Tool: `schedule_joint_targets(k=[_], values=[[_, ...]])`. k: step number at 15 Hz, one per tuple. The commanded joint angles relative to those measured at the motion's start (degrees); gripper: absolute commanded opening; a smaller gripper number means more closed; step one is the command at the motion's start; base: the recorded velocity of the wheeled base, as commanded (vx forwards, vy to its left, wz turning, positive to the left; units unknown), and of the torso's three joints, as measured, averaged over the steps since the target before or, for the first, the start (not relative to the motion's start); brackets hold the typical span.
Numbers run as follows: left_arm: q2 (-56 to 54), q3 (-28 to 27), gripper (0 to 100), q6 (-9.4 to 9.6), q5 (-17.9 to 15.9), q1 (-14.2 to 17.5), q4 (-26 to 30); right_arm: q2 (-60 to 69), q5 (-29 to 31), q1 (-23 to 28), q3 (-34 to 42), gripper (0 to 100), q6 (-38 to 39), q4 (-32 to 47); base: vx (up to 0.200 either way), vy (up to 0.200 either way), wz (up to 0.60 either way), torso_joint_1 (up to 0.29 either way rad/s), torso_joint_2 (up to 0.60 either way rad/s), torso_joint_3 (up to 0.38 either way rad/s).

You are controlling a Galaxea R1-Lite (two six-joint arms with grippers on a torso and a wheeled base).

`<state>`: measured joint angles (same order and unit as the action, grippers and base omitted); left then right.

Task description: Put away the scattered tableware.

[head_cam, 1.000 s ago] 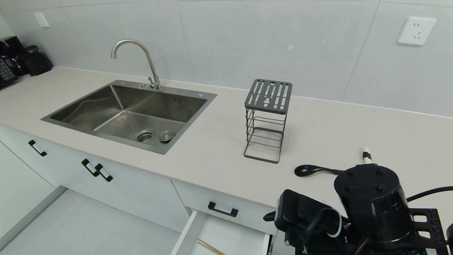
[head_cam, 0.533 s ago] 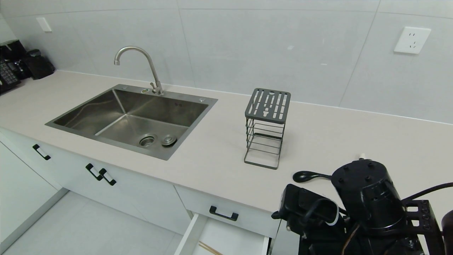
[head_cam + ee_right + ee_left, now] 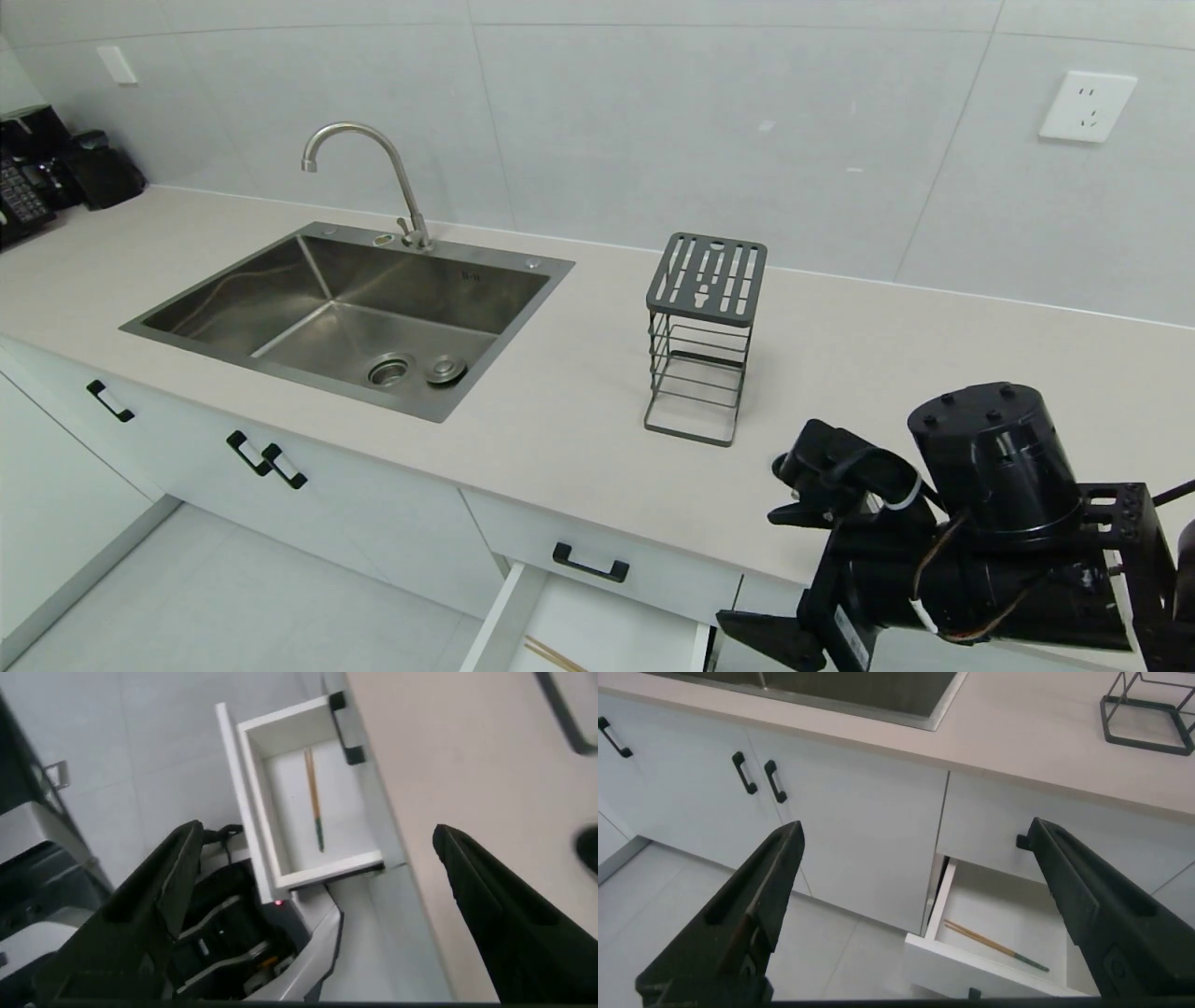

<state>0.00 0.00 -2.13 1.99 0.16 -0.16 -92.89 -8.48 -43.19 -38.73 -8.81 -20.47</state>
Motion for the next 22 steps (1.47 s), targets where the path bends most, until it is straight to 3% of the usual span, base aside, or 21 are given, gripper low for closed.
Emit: schedule_joint_targets(k=[1,5,9,12,19,22], values=[[0.0,0.0,100,-0.06,0.03,0.02,-0.02,-1.41,1.37,3.64,1.46,100,-0.24,-1.59,0.0,0.0,0.0,0.0,0.0,0.0],[0.0,0.0,100,0.02,0.03,0.02,-0.02,-6.42,3.74,9.7,1.64,100,-3.49,-10.38,0.0,0.0,0.0,0.0,0.0,0.0],[0.0,0.0,100,0.02,0.03,0.02,-0.11,-6.95,3.83,11.29,1.64,100,-4.9,-11.0,0.0,0.0,0.0,0.0,0.0,0.0],[0.0,0.0,100,0.02,0.03,0.02,-0.02,-6.51,2.68,17.35,2.69,100,-12.9,-11.08,0.0,0.0,0.0,0.0,0.0,0.0],[0.0,0.0,100,0.02,0.03,0.02,-0.02,-7.48,-5.93,31.15,2.25,100,-16.76,-11.08,0.0,0.0,0.0,0.0,0.0,0.0],[0.0,0.0,100,-0.06,0.03,0.02,-0.02,-8.89,-12.35,33.44,2.25,100,-16.67,-11.08,0.0,0.0,0.0,0.0,0.0,0.0]])
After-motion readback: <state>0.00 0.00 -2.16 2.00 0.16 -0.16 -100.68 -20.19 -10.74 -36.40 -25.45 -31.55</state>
